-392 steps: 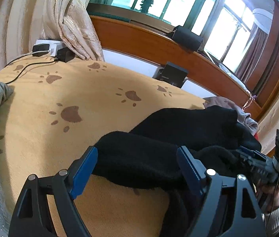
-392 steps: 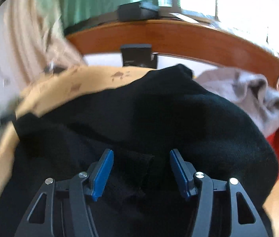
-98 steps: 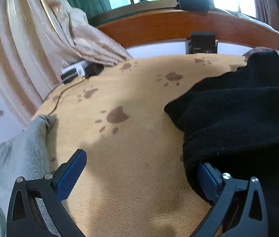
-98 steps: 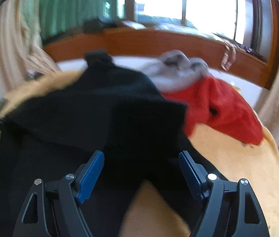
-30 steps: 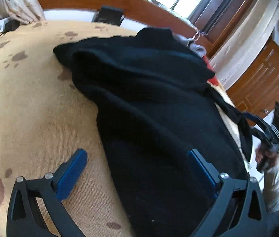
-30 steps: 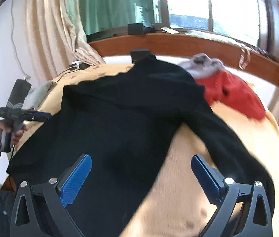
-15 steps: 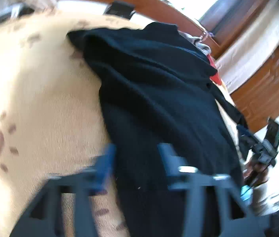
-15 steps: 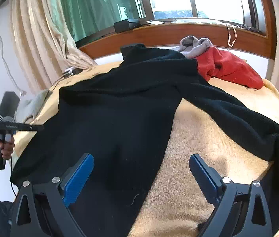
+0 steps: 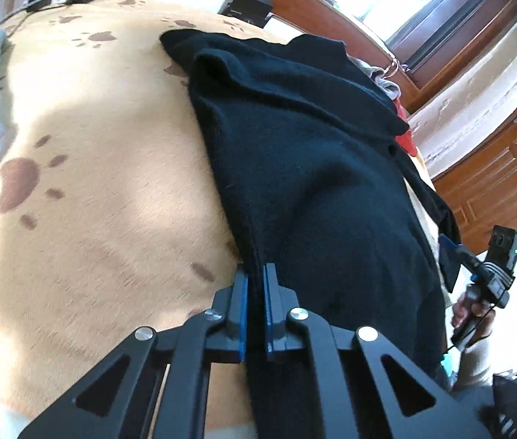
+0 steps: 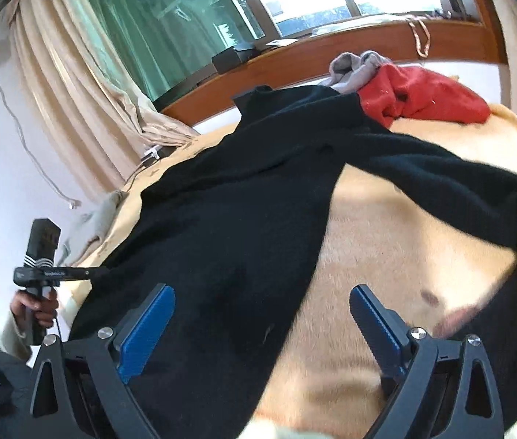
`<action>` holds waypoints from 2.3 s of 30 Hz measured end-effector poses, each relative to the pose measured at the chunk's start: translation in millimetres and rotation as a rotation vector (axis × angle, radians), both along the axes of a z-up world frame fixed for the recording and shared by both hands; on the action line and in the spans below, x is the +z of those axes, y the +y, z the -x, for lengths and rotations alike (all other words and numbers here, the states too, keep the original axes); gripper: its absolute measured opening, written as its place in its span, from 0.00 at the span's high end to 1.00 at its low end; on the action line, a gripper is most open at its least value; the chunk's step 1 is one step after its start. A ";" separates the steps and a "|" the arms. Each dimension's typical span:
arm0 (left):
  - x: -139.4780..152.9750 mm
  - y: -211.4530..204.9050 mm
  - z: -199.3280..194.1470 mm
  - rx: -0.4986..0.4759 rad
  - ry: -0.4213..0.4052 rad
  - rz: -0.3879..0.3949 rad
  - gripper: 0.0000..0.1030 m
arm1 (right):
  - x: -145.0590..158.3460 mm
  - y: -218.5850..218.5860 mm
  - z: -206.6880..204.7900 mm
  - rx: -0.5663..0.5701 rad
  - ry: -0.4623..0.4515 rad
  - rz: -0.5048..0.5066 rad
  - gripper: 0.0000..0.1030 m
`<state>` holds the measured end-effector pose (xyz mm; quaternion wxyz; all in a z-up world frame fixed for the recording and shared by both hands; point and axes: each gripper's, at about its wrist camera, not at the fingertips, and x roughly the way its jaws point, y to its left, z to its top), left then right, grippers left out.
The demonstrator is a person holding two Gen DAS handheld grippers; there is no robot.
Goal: Fold clothes
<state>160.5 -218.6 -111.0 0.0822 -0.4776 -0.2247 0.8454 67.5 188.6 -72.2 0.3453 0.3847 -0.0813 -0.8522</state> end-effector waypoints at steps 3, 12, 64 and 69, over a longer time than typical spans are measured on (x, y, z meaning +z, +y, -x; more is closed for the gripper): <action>-1.3 0.0 -1.2 0.003 0.004 0.003 0.92 | -5.0 -2.3 -6.8 -0.017 -0.004 -0.043 0.08; -3.4 -1.8 -1.4 0.001 0.011 -0.006 0.92 | -17.1 -52.6 -23.4 -0.011 0.102 -0.344 0.61; 1.1 31.5 -129.0 -0.121 -0.094 0.210 0.89 | 2.0 18.7 -102.5 0.043 0.109 -0.294 0.91; 36.1 42.4 -129.8 -0.240 0.018 0.282 0.83 | 27.5 9.5 -99.5 0.003 0.255 -0.239 0.82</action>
